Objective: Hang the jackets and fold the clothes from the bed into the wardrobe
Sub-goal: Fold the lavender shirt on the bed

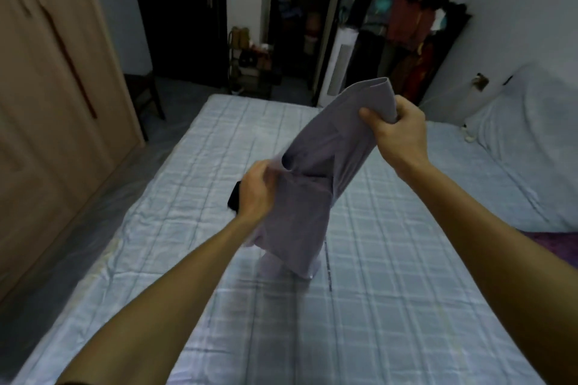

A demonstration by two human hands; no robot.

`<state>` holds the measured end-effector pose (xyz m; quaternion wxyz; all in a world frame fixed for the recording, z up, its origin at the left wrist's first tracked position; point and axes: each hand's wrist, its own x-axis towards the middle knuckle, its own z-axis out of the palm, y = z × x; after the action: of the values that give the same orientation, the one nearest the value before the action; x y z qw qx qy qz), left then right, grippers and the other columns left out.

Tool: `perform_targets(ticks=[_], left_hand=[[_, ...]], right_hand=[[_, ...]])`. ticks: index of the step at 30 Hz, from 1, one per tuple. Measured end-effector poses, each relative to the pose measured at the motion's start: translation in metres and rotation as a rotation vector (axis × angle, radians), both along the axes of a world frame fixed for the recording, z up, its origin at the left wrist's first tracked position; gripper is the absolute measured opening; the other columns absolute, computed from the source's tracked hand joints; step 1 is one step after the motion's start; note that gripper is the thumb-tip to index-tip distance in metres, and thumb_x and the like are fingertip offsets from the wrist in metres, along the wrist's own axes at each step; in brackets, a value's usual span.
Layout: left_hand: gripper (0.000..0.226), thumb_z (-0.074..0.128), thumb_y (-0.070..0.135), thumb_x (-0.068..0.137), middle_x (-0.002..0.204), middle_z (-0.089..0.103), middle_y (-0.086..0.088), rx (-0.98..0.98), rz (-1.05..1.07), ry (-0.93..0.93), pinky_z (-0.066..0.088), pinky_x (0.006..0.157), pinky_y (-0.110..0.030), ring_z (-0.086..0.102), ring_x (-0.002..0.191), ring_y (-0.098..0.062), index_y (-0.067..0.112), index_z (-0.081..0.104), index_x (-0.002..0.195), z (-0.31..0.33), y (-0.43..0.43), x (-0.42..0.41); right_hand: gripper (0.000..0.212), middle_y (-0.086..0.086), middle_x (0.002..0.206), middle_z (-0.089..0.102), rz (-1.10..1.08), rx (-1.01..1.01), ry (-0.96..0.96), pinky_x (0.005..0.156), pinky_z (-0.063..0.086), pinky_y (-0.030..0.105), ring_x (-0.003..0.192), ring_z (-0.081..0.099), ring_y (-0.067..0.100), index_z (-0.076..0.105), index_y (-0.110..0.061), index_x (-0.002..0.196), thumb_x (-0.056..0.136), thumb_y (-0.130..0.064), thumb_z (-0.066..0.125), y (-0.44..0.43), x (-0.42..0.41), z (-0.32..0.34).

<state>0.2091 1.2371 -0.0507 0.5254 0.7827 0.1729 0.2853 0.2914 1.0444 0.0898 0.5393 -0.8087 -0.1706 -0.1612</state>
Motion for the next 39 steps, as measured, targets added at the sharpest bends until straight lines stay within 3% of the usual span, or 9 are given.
perform_targets(ticks=[6,9,14,21,24,27,32,35,39], left_hand=[[0.02,0.052,0.017,0.097,0.097,0.064,0.002,0.279,-0.047,-0.241,0.037,0.073,-0.005,0.054,0.087,0.0,0.009,0.069,0.104,0.088,-0.019,-0.016],[0.021,0.046,0.023,0.099,0.079,0.06,0.005,0.194,-0.014,-0.185,0.036,0.057,-0.012,0.049,0.068,-0.001,0.013,0.062,0.089,0.122,-0.035,-0.029],[0.031,0.041,0.037,0.1,0.076,0.058,0.003,0.293,-0.006,-0.134,0.038,0.061,-0.024,0.051,0.065,0.0,0.011,0.053,0.087,0.15,-0.052,-0.058],[0.047,0.05,0.067,0.079,0.098,0.059,0.013,0.756,-0.124,0.046,0.044,0.078,-0.027,0.054,0.088,-0.006,0.036,0.05,0.115,0.164,-0.04,-0.101],[0.036,0.054,0.06,0.082,0.098,0.065,0.013,0.773,-0.137,-0.017,0.045,0.077,-0.026,0.059,0.089,-0.006,0.034,0.06,0.106,0.167,-0.035,-0.111],[0.029,0.054,0.054,0.084,0.072,0.06,0.008,0.694,-0.191,-0.022,0.043,0.063,-0.031,0.057,0.069,-0.012,0.027,0.059,0.074,0.166,-0.032,-0.118],[0.022,0.056,0.045,0.091,0.082,0.067,0.006,0.527,-0.306,-0.11,0.048,0.071,-0.029,0.062,0.079,-0.012,0.028,0.068,0.083,0.154,-0.035,-0.131],[0.043,0.055,0.043,0.092,0.073,0.061,-0.015,0.562,-0.325,-0.155,0.041,0.061,-0.028,0.056,0.067,-0.021,0.004,0.063,0.076,0.153,-0.035,-0.136],[0.041,0.053,0.039,0.094,0.07,0.061,-0.014,0.572,-0.353,-0.171,0.04,0.057,-0.027,0.056,0.065,-0.022,0.005,0.064,0.073,0.161,-0.035,-0.127]], right_hand=[[0.028,0.002,0.08,0.064,-0.121,0.113,-0.099,0.063,0.051,0.032,0.067,0.054,0.008,0.062,-0.01,0.087,0.082,-0.037,0.068,-0.069,-0.007,0.036],[0.03,0.0,0.078,0.064,-0.091,0.158,-0.141,0.061,0.048,0.024,0.066,0.054,0.004,0.062,-0.01,0.087,0.083,-0.038,0.068,-0.082,-0.014,0.048],[0.036,-0.002,0.072,0.06,-0.073,0.174,-0.172,0.056,0.043,0.02,0.058,0.047,0.0,0.06,-0.007,0.083,0.085,-0.043,0.065,-0.099,-0.03,0.052],[0.042,0.001,0.062,0.054,-0.135,0.128,-0.208,0.052,0.037,0.029,0.052,0.041,0.004,0.054,-0.009,0.071,0.084,-0.048,0.063,-0.123,-0.06,0.056],[0.035,-0.009,0.061,0.051,-0.183,0.042,-0.271,0.047,0.03,0.017,0.052,0.044,0.001,0.056,-0.019,0.072,0.086,-0.051,0.061,-0.129,-0.078,0.061],[0.038,-0.009,0.061,0.052,-0.229,0.002,-0.31,0.048,0.031,0.018,0.052,0.044,0.001,0.057,-0.018,0.074,0.087,-0.054,0.057,-0.131,-0.095,0.059],[0.042,-0.009,0.054,0.042,-0.336,0.052,-0.308,0.047,0.027,0.017,0.048,0.04,0.002,0.041,-0.028,0.06,0.088,-0.055,0.054,-0.133,-0.122,0.05],[0.044,-0.008,0.051,0.036,-0.351,0.094,-0.37,0.046,0.025,0.015,0.047,0.038,0.003,0.039,-0.023,0.059,0.09,-0.049,0.055,-0.136,-0.133,0.044],[0.043,-0.011,0.052,0.036,-0.32,0.143,-0.41,0.047,0.025,0.014,0.046,0.036,0.003,0.044,-0.017,0.061,0.092,-0.045,0.055,-0.14,-0.127,0.044]])
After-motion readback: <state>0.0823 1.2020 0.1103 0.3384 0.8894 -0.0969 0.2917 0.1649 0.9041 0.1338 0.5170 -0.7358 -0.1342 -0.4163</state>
